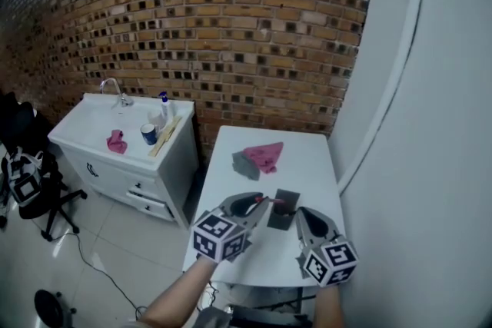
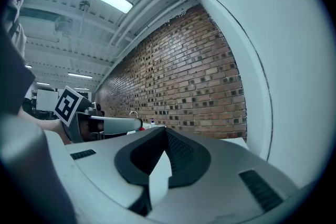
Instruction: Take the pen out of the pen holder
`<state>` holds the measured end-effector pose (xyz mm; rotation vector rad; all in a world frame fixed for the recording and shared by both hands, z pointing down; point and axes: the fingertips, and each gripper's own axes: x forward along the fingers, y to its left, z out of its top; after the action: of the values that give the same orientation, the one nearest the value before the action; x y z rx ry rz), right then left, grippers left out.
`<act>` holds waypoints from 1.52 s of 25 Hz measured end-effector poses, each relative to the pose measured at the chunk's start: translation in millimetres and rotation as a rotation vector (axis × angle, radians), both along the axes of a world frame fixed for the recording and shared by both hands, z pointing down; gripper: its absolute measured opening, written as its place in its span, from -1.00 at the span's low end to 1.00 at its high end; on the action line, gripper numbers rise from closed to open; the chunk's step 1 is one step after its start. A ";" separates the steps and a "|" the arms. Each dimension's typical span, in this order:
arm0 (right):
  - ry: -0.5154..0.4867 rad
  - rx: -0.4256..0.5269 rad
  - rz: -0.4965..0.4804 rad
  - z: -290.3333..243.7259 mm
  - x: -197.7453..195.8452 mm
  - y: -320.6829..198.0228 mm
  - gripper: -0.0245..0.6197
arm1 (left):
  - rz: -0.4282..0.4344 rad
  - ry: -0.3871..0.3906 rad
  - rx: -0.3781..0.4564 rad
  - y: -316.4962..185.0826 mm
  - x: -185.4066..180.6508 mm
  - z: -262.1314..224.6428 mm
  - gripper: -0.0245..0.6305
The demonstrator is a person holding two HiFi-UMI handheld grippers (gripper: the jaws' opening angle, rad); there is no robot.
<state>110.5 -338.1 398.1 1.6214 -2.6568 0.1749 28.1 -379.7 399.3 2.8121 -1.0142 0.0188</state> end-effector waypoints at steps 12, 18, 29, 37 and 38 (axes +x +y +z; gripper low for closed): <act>0.021 0.054 -0.006 -22.0 -8.4 8.6 -0.92 | 0.032 0.017 0.031 16.1 -0.3 -19.6 -0.70; 0.020 0.048 0.002 -21.9 -5.5 12.6 -0.92 | 0.045 0.021 0.032 18.5 1.5 -18.1 -0.70; 0.020 0.048 -0.002 -21.9 -3.1 13.3 -0.92 | 0.045 0.022 0.024 17.8 5.2 -18.3 -0.70; 0.018 0.045 0.008 -22.5 0.7 12.3 -0.92 | 0.049 0.026 0.024 17.3 9.2 -18.4 -0.70; 0.017 0.045 0.008 -21.9 1.1 12.1 -0.92 | 0.049 0.025 0.023 17.2 9.4 -17.7 -0.70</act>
<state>111.7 -326.0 376.2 1.6391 -2.6607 0.1009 37.5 -362.5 381.6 2.8496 -0.9463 -0.0230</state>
